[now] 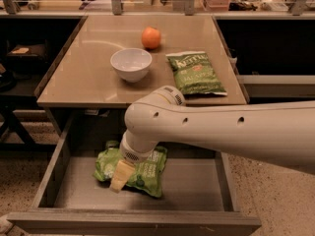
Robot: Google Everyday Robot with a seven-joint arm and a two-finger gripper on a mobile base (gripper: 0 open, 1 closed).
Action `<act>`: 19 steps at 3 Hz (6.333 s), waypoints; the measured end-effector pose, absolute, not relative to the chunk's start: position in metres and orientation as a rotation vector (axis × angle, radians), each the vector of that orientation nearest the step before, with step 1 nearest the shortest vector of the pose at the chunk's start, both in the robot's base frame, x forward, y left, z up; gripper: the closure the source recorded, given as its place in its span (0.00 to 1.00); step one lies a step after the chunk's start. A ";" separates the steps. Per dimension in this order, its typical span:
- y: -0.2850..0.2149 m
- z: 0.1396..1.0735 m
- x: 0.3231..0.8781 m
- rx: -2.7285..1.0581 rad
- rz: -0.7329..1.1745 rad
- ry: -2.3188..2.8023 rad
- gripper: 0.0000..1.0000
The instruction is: Pick green rice chip bag from top drawer and place on counter
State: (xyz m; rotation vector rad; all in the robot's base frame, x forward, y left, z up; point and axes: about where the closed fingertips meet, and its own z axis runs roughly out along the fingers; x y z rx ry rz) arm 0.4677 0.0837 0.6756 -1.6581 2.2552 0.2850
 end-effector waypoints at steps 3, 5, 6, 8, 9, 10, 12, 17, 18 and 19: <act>0.093 0.625 0.499 -1.617 0.213 2.187 0.00; 0.087 0.597 0.490 -1.642 0.213 2.190 0.00; 0.087 0.596 0.490 -1.642 0.213 2.190 0.18; 0.087 0.596 0.490 -1.642 0.213 2.190 0.64; 0.087 0.596 0.490 -1.642 0.213 2.190 0.87; 0.087 0.598 0.490 -1.642 0.213 2.190 1.00; 0.072 0.701 0.484 -1.614 0.204 2.174 1.00; 0.101 0.863 0.462 -1.596 0.181 2.067 1.00; 0.130 0.900 0.468 -1.604 0.173 1.998 1.00; 0.161 0.913 0.479 -1.643 0.213 1.963 1.00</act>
Offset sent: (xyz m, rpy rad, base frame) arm 0.0432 0.0129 -0.0534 0.0263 -0.1217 -0.0196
